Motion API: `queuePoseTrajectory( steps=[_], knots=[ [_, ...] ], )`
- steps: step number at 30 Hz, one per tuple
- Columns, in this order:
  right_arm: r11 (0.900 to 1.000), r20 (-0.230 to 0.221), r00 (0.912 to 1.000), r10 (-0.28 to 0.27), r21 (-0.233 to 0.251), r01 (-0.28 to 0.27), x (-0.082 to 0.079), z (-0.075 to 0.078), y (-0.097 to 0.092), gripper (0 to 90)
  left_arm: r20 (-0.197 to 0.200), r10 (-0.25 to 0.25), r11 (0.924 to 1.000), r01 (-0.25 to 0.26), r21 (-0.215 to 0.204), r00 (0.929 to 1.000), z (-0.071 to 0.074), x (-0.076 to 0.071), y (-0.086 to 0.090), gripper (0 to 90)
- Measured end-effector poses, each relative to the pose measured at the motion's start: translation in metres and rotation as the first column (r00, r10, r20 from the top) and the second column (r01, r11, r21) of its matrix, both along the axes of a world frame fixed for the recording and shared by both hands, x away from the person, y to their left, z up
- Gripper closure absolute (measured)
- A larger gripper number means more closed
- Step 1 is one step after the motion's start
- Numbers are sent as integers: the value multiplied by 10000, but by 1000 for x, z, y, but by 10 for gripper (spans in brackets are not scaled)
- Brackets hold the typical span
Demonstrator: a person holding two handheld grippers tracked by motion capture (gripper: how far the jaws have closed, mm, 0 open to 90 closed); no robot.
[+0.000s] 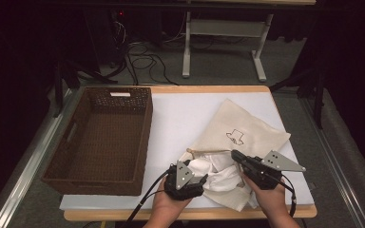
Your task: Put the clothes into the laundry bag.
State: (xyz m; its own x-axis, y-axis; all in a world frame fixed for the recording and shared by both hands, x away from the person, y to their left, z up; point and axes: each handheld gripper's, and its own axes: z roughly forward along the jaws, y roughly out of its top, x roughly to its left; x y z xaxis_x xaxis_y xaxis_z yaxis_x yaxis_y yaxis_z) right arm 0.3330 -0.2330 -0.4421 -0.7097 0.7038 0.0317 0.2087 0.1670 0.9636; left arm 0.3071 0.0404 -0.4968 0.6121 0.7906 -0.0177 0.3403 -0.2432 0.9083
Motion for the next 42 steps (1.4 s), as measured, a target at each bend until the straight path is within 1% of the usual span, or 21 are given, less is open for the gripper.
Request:
queuePoseTrajectory(
  steps=[3, 5, 7, 8, 10, 12, 13, 14, 15, 18, 19, 21, 23, 25, 26, 28, 30, 32, 36, 39, 42],
  knots=[
    [10000, 8, 10000, 2, 7, -2, 0, 0, 0, 895, -425, 212, 9998, -211, 35, 9989, -7, 4, 10, 233],
    [10000, 1, 10000, 3, 9, -3, 0, 0, 0, 895, -853, 194, 9998, -191, 47, 9962, -12, 8, 12, 239],
    [10000, 10, 10000, -17, -20, 17, 0, 0, 0, 895, -1506, -67, 10000, 75, 49, 9886, -19, 13, 12, 267],
    [10000, 11, 10000, -9, -23, 9, 0, 0, 0, 895, -1875, -175, 9997, 206, 148, 9821, -22, 16, 10, 284],
    [10000, 14, 10000, -1, -31, 1, 0, 0, 0, 895, -2371, -325, 9978, 454, 492, 9709, -27, 19, 5, 294],
    [10000, 17, 10000, 12, -57, -11, 0, 0, 0, 895, -2392, -553, 9948, 740, 699, 9694, -27, 20, 1, 346],
    [10000, 19, 10000, 15, -60, -14, 0, -1, 0, 895, -2509, -700, 9924, 929, 805, 9655, -27, 21, -2, 377],
    [10000, -15, 10000, 6, -52, -7, 0, -1, 1, 895, -2539, -800, 9896, 1073, 956, 9639, -27, 22, -5, 404],
    [10000, -36, 10000, -13, -61, 12, 0, -1, 1, 895, -2483, -904, 9875, 1191, 1029, 9645, -26, 22, -7, 442],
    [10000, -30, 10000, -8, -94, 8, 0, -1, 2, 896, -2561, -1198, 9859, 1453, 829, 9592, -26, 23, -13, 581],
    [10000, -7, 10000, -1, -82, 1, 0, -1, 1, 895, -2643, -1286, 9859, 1520, 700, 9558, -26, 23, -14, 628],
    [10000, -22, 10000, -4, -69, 4, 0, -1, 2, 896, -2710, -1358, 9864, 1556, 529, 9530, -26, 23, -16, 724],
    [10000, -37, 10000, 7, -74, -8, 0, -2, 2, 895, -2599, -1375, 9879, 1514, 343, 9558, -25, 20, -17, 770],
    [10000, -31, 10000, 26, -93, -26, 0, -2, 2, 895, -2316, -1383, 9897, 1431, 38, 9629, -22, 18, -18, 783],
    [10000, -35, 10000, 6, -69, -6, 0, -2, 2, 895, -2121, -1337, 9909, 1337, -141, 9681, -20, 17, -19, 784],
    [10000, -18, 10000, 18, -61, -18, 0, -2, 1, 896, -1857, -1276, 9918, 1236, -328, 9743, -15, 18, -20, 785],
    [10000, -12, 10000, 15, -67, -16, 0, -1, 2, 895, -1759, -1207, 9924, 1142, -468, 9770, -11, 22, -25, 784],
    [10000, -8, 10000, 24, -72, -24, 0, -1, 2, 896, -1756, -1142, 9929, 1062, -541, 9778, -9, 28, -30, 784],
    [10000, -29, 10000, 11, -37, -11, 0, -1, 1, 895, -1666, -852, 9958, 786, -460, 9823, -9, 42, -45, 781],
    [10000, -45, 10000, 37, -18, -37, -1, -1, 1, 895, -1590, -612, 9980, 576, -273, 9854, -11, 54, -55, 780],
    [10000, 42, 10000, 64, -28, -64, 0, -1, 0, 895, -1563, -276, 9996, 266, -86, 9873, -15, 65, -66, 779]
  ],
)
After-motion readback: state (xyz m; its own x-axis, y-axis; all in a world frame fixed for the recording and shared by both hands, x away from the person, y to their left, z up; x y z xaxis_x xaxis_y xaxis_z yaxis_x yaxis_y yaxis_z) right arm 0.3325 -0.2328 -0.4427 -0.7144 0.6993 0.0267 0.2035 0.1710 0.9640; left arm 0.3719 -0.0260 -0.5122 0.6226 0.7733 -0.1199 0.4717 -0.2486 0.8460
